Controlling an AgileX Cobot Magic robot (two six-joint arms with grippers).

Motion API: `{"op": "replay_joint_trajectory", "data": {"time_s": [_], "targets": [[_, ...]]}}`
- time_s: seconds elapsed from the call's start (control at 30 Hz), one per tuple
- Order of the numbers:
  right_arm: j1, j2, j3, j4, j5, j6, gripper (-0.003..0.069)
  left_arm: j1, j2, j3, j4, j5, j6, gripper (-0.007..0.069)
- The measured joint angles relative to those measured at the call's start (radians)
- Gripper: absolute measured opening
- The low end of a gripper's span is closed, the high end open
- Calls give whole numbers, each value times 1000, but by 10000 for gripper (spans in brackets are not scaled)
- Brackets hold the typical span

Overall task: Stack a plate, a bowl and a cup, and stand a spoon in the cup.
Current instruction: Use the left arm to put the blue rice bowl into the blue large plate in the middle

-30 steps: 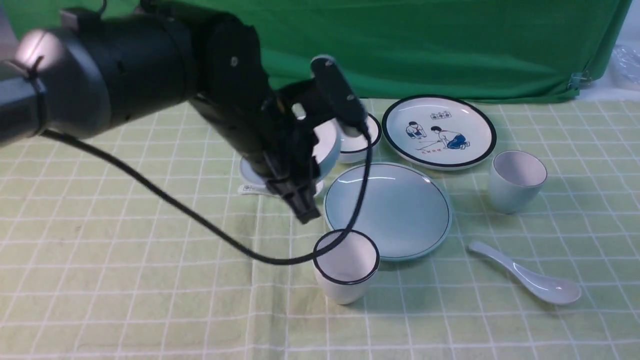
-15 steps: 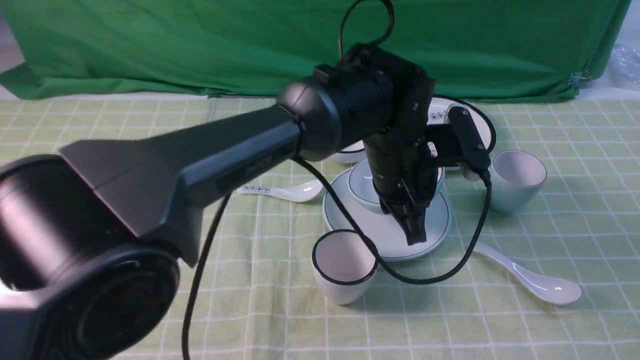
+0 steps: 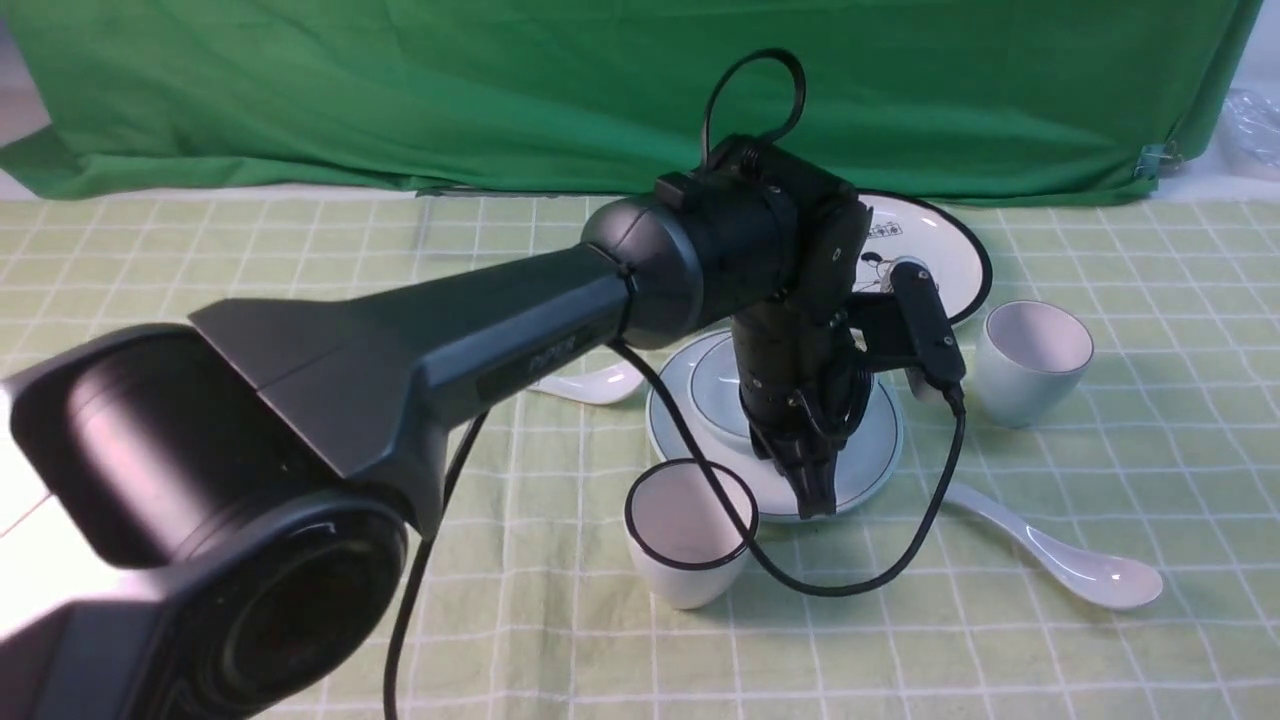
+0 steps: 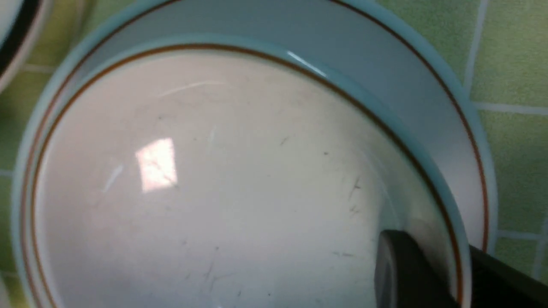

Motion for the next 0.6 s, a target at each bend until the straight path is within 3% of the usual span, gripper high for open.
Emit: {"op": "replay_joint_trajectory", "data": {"time_s": [0.13,0.17,0.23,0.43,0.6], "targets": [[0,0,0,0,0,0,68,0,3,0,-29,18,4,239],[0,0,0,0,0,1,85,0,3,0,-34,17,4,317],[0,0,0,0,-1,1,110,1,3,0,-40,13,4,395],[0,0,0,0,-1,5,192,7,3,0,-76,2,3,495],[0,0,0,0,-1,28,239,15,14,0,-110,-8,4,497]]}}
